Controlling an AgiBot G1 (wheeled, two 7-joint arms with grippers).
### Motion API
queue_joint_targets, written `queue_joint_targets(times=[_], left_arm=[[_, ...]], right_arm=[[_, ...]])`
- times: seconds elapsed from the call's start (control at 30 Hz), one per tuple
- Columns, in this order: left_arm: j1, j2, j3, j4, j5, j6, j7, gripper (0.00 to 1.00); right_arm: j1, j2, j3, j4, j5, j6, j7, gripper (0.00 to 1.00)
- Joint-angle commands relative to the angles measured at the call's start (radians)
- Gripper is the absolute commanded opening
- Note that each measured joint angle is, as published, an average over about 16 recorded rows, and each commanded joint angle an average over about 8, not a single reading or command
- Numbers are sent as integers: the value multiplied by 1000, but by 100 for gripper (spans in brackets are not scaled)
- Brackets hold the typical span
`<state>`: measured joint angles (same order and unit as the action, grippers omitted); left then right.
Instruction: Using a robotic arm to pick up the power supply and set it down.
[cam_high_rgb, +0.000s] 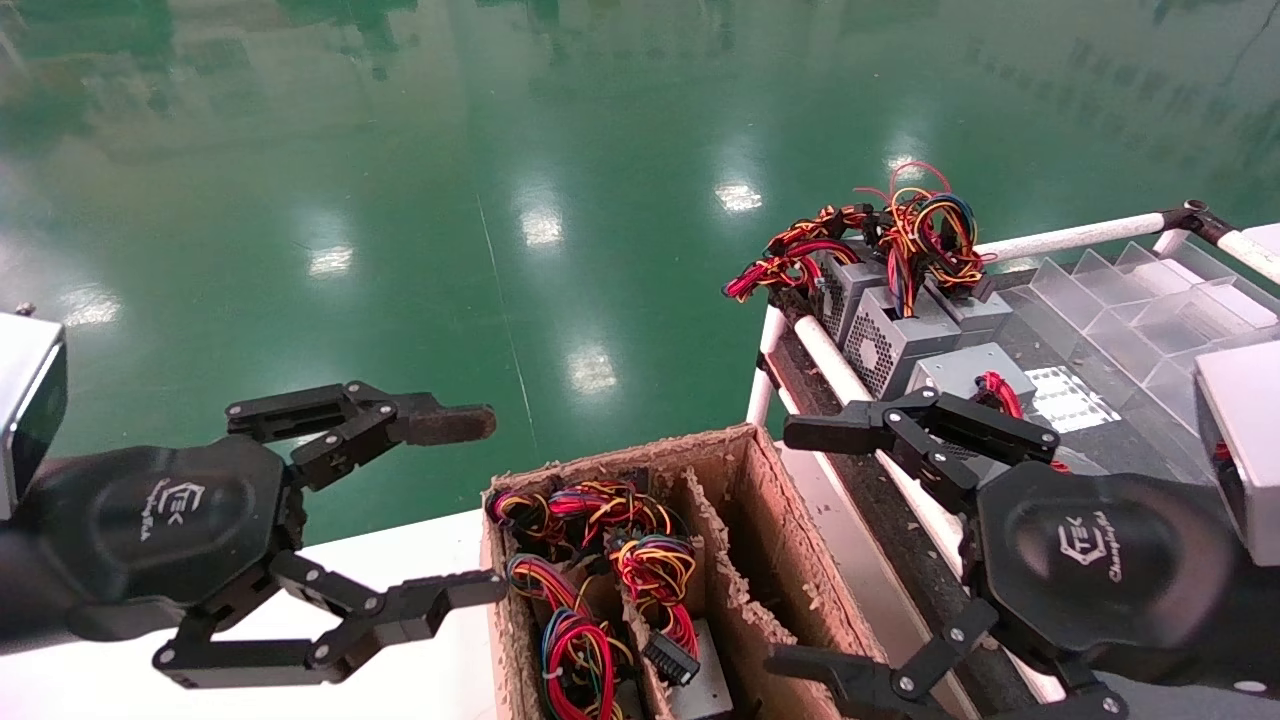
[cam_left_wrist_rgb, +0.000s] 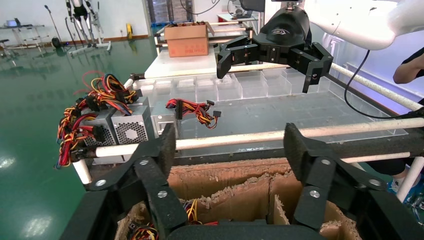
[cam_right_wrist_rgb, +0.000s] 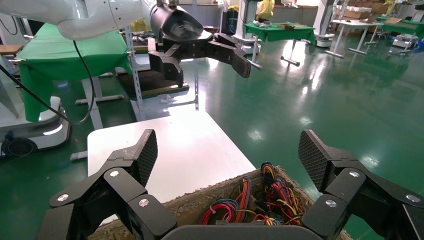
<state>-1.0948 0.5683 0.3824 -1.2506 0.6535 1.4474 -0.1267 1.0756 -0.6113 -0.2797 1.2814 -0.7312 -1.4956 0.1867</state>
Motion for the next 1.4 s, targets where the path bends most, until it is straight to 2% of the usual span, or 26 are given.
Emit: queue_joint_targets(times=[0.03,0.83,0.87,1.1,1.13,1.4], left_arm=[[0,0,0,0,0,0,0,0],[0,0,0,0,0,0,0,0],[0,0,0,0,0,0,0,6],[0,0,0,0,0,0,0,93],[0,0,0,0,0,0,0,100],[0,0,0,0,0,0,0,100]], right_arm=[[0,0,0,0,0,0,0,100],[0,0,0,0,-1,1,0,100],[0,-1,0,-1,-2,2,0,100],[2,-8,-2,-21,-12,21,-3,100],[2,-9,-2,-25,-14,23,-3,100],[28,-43,-53,-81,-102,56,27,100]])
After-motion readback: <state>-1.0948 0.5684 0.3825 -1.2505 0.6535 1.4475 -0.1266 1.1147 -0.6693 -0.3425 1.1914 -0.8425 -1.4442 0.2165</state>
